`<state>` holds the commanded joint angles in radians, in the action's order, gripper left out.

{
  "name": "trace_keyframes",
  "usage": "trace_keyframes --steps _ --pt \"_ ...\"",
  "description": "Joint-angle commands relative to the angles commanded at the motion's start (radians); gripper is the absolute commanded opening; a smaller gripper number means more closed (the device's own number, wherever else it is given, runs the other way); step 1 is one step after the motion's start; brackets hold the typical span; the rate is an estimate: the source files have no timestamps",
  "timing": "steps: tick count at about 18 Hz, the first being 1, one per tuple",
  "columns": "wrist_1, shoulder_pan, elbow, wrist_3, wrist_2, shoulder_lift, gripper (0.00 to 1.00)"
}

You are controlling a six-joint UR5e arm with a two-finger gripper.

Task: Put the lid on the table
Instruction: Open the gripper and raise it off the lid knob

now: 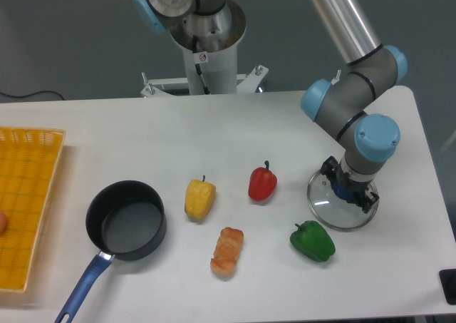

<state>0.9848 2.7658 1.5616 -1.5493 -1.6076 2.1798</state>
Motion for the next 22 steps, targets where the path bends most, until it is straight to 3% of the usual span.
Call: trace_keyframes --steps 4,12,22 --pt "0.0 0.0 0.0 0.0 0.0 -0.003 1.0" --pt "0.003 0.002 -0.012 0.0 0.0 -0.04 1.0" --pt "0.017 -0.006 0.015 -0.074 0.002 -0.147 1.0"
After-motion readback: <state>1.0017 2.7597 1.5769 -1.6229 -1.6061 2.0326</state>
